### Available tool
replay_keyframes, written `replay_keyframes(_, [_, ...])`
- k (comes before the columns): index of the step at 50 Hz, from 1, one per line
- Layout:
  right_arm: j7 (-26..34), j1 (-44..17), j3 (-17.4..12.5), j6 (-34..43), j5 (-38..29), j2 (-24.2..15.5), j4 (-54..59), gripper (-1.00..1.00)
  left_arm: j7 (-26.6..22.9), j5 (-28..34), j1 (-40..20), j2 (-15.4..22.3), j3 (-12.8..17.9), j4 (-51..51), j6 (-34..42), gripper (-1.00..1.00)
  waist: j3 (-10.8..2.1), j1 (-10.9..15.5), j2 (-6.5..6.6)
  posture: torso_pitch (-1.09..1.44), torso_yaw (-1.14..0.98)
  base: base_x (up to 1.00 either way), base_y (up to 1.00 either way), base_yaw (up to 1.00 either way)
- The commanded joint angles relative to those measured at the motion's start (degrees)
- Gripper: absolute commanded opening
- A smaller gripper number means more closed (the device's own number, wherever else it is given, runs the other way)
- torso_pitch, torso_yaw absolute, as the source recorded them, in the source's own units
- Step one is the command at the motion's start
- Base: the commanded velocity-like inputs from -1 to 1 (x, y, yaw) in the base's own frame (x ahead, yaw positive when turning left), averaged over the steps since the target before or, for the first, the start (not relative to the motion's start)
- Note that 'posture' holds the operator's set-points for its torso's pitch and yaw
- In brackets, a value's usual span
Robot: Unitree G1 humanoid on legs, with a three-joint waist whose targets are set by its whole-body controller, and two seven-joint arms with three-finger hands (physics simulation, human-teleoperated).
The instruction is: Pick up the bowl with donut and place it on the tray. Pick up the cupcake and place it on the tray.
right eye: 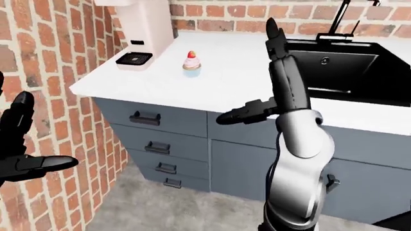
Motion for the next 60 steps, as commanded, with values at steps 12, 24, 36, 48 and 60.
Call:
replay_keyframes(12, [0.88, -0.52, 0.55, -4.16, -1.71, 0.61, -0.86, 1.0, 0.21, 0.93, -2.4, 0.84, -0.74, -0.95, -1.38, 1.0, 0.31, -2.15, 5.51, 0.0, 0.0, 0.0, 0.0, 0.0])
replay_keyframes(24, [1.2, -0.63, 0.53, -4.93, -2.14, 1.32, -0.44, 1.0, 3.78, -3.66, -1.26, 3.17, -0.23, -0.95, -2.05, 1.0, 1.51, -0.88, 1.25, 0.0, 0.0, 0.44, 0.0, 0.0])
replay_keyframes(36, [1.05, -0.7, 0.86, -4.73, -2.56, 1.49, -0.53, 1.0, 3.48, -3.9, -0.64, 3.23, 0.45, -0.95, -2.53, 1.0, -0.58, -1.21, 7.77, 0.0, 0.0, 0.31, 0.0, 0.0])
replay_keyframes(48, [0.9, -0.72, 0.71, -4.35, -2.04, 1.48, -1.11, 1.0, 1.58, -1.25, -1.39, 2.12, -0.12, -0.95, -1.98, 1.0, -0.12, 0.27, 2.71, 0.0, 0.0, 0.16, 0.0, 0.0])
replay_keyframes(60, [0.43, -1.8, 0.81, -4.08, -0.93, 1.75, -0.44, 1.0, 0.56, 0.42, -2.55, 1.09, -0.56, -0.72, -1.34, 1.0, -0.27, -2.16, 6.54, 0.0, 0.0, 0.15, 0.0, 0.0])
